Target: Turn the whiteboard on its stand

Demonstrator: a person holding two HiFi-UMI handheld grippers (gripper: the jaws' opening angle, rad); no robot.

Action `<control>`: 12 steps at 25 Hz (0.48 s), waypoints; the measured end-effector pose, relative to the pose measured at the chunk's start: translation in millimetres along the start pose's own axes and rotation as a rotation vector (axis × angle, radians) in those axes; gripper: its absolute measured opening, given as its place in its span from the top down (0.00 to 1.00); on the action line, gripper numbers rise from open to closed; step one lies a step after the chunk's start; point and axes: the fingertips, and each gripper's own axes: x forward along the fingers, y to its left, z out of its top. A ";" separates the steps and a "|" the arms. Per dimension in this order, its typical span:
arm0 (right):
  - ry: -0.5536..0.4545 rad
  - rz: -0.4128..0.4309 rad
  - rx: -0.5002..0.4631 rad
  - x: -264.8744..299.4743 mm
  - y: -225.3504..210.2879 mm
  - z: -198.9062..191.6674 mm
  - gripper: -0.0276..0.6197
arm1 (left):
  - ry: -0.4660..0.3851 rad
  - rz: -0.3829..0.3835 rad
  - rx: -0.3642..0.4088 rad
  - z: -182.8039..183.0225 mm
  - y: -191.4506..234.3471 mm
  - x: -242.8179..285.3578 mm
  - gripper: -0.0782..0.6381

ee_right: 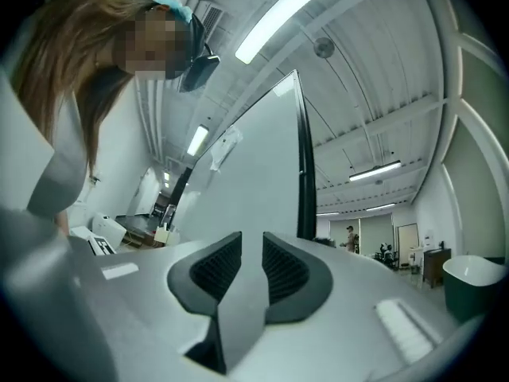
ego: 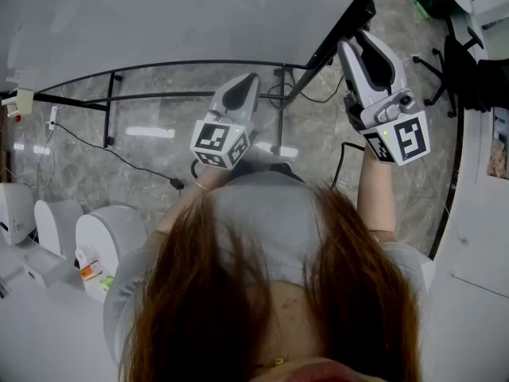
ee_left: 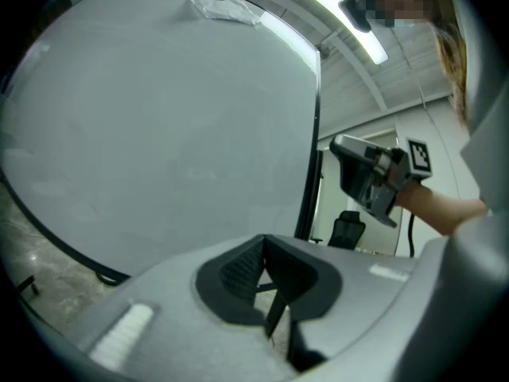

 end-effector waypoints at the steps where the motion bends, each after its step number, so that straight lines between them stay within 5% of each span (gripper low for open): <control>1: 0.001 -0.008 0.017 1.1 9.2 -7.5 0.87 | -0.004 -0.007 0.005 3.3 1.8 0.3 0.89; 4: 0.028 -0.018 0.087 12.0 35.0 -38.2 0.97 | -0.011 -0.022 0.014 11.0 7.6 0.9 0.89; 12: 0.148 -0.040 0.224 46.3 95.8 -104.4 0.97 | -0.016 -0.085 0.045 24.9 14.7 -8.4 0.89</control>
